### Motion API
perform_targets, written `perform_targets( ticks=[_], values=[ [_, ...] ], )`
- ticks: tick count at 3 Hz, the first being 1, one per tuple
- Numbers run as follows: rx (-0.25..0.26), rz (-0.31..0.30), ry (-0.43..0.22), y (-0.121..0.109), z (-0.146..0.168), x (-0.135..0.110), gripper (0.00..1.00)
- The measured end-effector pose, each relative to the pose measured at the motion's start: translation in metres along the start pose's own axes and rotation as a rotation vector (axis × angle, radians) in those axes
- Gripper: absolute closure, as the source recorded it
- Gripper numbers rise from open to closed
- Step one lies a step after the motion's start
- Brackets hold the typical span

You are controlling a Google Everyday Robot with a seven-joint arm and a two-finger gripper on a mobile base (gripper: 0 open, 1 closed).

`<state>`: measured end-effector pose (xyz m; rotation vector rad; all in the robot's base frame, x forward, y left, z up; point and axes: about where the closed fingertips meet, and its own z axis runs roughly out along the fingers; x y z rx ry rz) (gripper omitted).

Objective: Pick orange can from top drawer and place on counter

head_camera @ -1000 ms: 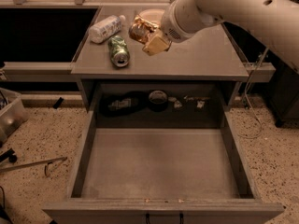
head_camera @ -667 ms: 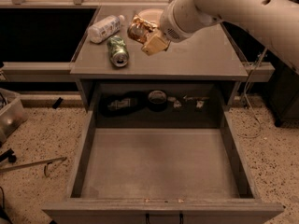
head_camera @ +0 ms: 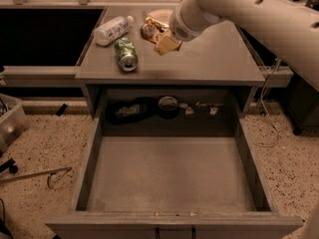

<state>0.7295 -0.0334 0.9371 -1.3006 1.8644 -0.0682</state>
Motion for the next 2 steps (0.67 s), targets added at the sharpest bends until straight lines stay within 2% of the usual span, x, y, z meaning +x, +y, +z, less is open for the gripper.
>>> perform_targets(
  ticks=[1,2],
  values=[
    [0.085,0.1,0.164,-0.041,0.036,0.055,1.0],
    [0.13,0.216,0.327,-0.058,0.06,0.105,1.0]
  ],
)
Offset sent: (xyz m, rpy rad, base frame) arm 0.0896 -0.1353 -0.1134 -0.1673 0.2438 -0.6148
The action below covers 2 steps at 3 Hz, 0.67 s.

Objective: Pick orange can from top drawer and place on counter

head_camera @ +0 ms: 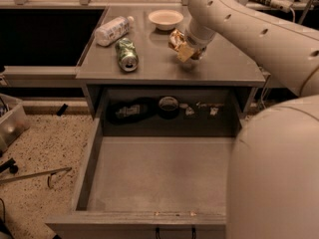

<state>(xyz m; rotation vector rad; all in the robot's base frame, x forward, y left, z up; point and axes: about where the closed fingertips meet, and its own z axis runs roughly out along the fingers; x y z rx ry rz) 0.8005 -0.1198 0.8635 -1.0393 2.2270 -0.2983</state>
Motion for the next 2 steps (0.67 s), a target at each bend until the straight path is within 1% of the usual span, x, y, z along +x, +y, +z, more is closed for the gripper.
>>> perform_targets(
  ticks=[1,2],
  values=[
    [-0.003,0.058,0.088,-0.0037,0.014,0.0203,1.0],
    [-0.003,0.058,0.088,-0.005,0.0119,0.0189,0.81]
  ],
)
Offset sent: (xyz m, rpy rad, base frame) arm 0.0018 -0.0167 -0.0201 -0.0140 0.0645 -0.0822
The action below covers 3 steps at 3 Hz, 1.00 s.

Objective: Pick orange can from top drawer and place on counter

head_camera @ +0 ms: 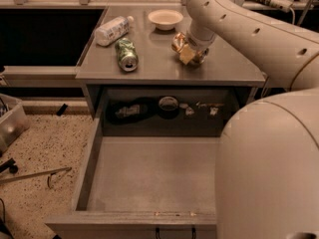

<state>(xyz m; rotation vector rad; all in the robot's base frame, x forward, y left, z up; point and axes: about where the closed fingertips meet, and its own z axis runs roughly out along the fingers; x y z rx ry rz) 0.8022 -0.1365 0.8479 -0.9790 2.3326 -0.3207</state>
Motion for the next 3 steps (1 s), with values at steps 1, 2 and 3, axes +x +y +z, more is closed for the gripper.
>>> perform_targets(
  ticks=[1,2,3],
  values=[
    [0.0,0.0,0.0,0.0,0.0,0.0,0.58],
    [0.0,0.0,0.0,0.0,0.0001,0.0,0.35],
    [0.0,0.0,0.0,0.0001,0.0001,0.0,0.11]
  ],
)
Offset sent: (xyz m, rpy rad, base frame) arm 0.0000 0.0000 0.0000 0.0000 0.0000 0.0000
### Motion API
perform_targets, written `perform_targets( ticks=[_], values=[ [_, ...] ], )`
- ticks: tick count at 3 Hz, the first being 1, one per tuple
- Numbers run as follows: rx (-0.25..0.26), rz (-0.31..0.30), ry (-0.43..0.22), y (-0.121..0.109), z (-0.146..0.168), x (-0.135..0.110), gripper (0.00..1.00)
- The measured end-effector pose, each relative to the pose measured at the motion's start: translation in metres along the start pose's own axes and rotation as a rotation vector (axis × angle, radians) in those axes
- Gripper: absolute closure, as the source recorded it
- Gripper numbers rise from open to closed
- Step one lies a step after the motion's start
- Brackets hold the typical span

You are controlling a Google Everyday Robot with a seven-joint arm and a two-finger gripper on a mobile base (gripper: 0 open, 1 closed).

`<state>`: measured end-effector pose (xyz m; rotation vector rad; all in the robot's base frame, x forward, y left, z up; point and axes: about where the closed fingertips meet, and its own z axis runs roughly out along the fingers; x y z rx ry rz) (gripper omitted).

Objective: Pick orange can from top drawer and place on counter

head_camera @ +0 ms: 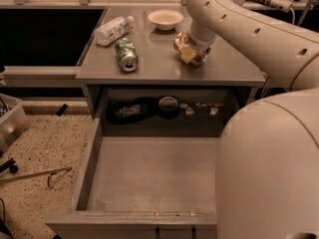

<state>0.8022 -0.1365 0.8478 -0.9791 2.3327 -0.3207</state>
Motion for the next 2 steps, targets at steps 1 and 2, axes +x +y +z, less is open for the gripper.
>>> perform_targets(
  ticks=[1,2],
  values=[
    [0.0,0.0,0.0,0.0,0.0001,0.0,0.0],
    [0.0,0.0,0.0,0.0,0.0001,0.0,0.0]
  ],
)
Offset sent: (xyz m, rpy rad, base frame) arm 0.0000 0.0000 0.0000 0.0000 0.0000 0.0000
